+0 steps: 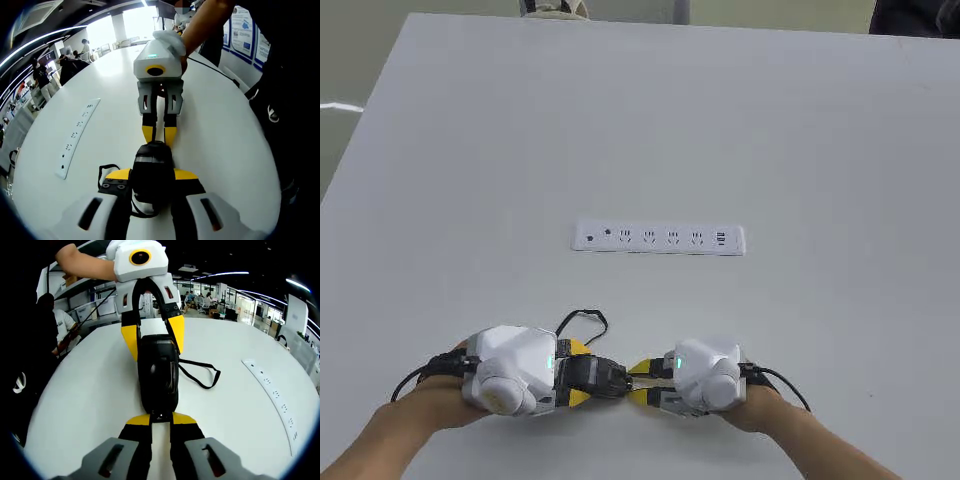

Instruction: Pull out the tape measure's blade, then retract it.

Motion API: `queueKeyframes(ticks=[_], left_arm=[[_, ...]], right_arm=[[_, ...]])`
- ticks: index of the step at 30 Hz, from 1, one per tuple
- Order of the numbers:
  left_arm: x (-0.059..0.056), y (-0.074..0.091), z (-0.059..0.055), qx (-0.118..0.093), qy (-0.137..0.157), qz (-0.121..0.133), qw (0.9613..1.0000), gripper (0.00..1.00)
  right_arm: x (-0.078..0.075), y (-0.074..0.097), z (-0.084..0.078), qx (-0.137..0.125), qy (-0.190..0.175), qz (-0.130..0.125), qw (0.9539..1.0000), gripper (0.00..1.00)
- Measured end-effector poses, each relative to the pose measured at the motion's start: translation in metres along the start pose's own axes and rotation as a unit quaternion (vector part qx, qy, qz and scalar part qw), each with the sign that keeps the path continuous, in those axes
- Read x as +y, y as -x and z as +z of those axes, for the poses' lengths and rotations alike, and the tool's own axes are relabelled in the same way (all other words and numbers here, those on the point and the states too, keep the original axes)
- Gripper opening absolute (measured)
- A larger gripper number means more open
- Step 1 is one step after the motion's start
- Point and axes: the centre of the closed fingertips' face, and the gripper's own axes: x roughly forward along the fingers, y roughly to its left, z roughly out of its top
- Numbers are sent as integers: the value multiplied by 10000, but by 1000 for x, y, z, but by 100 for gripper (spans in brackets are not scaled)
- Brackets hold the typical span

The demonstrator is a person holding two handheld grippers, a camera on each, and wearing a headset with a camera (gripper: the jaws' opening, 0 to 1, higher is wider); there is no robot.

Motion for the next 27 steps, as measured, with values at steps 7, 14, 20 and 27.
queueKeyframes(ticks=[7, 14, 20, 27], left_arm=[[0, 3, 1, -10, 31, 9, 10000, 25], [1, 4, 1, -22, 41, 9, 10000, 24], [1, 4, -3, -37, 57, 11, 10000, 24], [2, 4, -2, -48, 71, 8, 10000, 24]], right_arm=[[0, 2, 3, -29, 27, 3, 10000, 10], [0, 6, 4, -13, 70, -3, 10000, 10], [-1, 11, 0, 24, 77, -19, 10000, 10], [-1, 19, -3, 53, 101, -32, 9999, 10]])
